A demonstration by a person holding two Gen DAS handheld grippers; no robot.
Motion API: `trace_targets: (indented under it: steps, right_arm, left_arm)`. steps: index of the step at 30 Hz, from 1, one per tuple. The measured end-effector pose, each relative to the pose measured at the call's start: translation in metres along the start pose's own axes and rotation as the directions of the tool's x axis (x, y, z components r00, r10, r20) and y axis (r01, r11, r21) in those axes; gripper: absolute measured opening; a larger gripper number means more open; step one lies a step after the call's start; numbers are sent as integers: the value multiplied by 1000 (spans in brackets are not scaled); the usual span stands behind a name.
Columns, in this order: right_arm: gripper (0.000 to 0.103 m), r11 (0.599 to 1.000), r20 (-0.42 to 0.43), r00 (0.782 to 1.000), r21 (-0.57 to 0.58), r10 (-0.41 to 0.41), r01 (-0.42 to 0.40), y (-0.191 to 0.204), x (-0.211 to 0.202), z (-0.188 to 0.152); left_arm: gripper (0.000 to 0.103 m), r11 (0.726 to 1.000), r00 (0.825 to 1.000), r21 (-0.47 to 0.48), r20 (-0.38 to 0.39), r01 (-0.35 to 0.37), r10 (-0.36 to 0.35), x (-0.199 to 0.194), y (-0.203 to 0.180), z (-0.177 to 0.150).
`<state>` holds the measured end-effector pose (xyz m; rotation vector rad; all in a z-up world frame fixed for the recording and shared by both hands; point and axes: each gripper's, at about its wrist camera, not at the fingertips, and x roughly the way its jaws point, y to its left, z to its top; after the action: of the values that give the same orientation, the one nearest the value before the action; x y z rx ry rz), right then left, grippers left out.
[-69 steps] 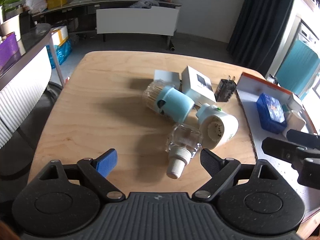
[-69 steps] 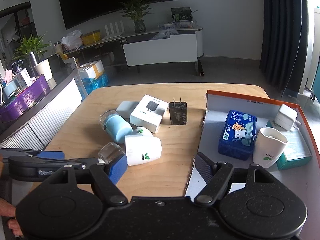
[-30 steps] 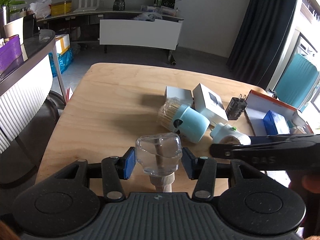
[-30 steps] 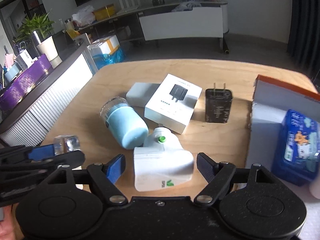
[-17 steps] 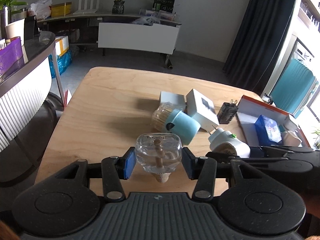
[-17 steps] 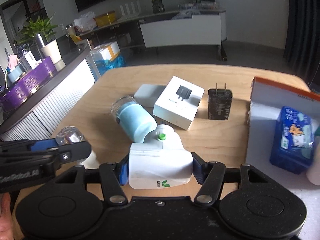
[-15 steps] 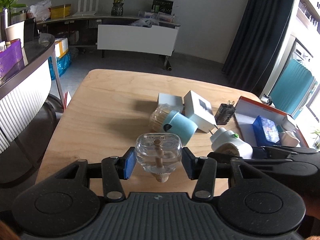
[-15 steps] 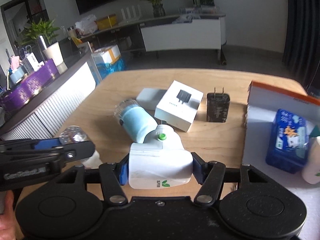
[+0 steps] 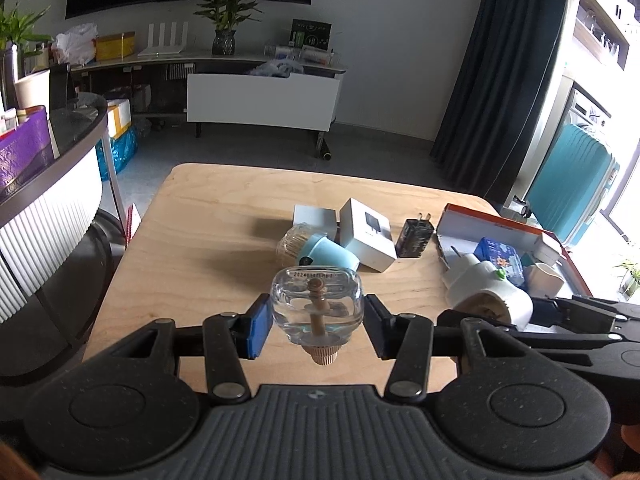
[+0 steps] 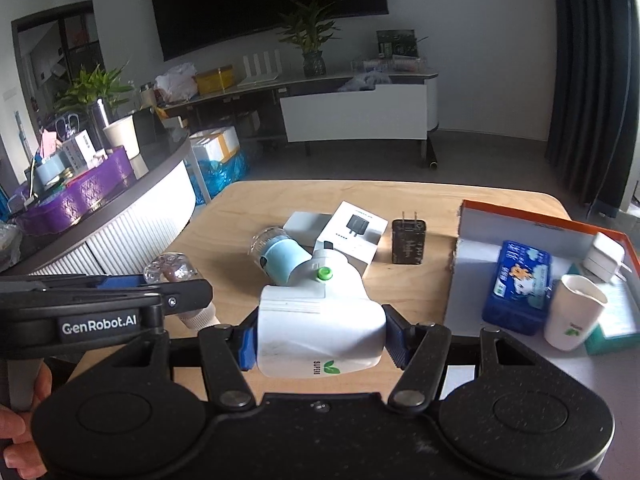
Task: Organize rigid objects
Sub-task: 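Carry the glass bottle with the left tool while the right tool carries the diffuser to the tray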
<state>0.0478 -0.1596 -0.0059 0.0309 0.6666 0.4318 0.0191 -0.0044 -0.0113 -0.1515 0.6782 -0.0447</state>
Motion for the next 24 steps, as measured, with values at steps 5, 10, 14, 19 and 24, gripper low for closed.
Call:
trace_targets:
  steps: [5, 10, 14, 19, 24]
  right_arm:
    - [72, 1000, 14, 1000, 9, -12, 11, -2, -14, -9]
    - [72, 999, 33, 999, 19, -29, 29, -7, -28, -15]
    - [72, 999, 46, 998, 25, -42, 40, -9, -38, -19]
    - [72, 998, 63, 996, 36, -59, 57, -12, -49, -26]
    - [72, 997, 78, 995, 51, -67, 63, -20, -59, -30]
  left_arm:
    - [50, 1000, 1000, 14, 9, 6, -6, -10, -8, -5]
    - [50, 1000, 1000, 25, 11, 8, -8, -16, -16, -10]
    - [50, 999, 1000, 37, 14, 11, -11, -21, -21, -13]
    - [50, 999, 1000, 50, 13, 19, -20, -24, -29, -18]
    - [50, 998, 999, 61, 11, 33, -34, -28, -37, -22]
